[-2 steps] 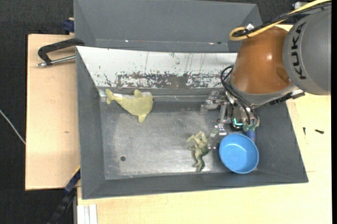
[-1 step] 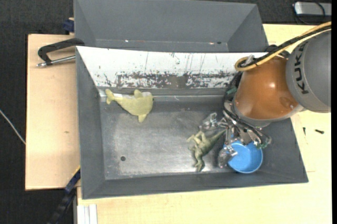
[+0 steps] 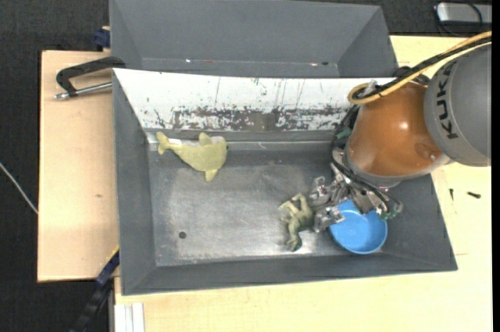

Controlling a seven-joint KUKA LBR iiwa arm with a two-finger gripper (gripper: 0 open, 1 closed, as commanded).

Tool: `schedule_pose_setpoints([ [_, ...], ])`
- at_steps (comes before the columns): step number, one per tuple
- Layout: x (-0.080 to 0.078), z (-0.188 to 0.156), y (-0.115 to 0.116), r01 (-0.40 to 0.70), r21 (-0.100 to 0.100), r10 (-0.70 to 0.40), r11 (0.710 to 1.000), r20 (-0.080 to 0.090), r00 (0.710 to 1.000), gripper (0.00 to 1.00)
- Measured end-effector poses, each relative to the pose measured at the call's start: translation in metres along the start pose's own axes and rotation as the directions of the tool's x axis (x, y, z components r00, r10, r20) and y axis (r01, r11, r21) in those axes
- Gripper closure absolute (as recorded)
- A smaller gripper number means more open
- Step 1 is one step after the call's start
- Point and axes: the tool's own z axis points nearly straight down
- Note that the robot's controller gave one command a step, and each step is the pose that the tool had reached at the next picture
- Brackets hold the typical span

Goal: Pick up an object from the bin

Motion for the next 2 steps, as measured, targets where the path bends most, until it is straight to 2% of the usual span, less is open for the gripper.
schedule_pose_setpoints([
  [1,-0.039,-0.124,0.017,-0.139,0.002,0.139,0.990,0.008,0.990,1.00],
  [2,-0.056,-0.237,0.070,0.163,0.002,-0.163,0.987,0.006,0.987,1.00],
])
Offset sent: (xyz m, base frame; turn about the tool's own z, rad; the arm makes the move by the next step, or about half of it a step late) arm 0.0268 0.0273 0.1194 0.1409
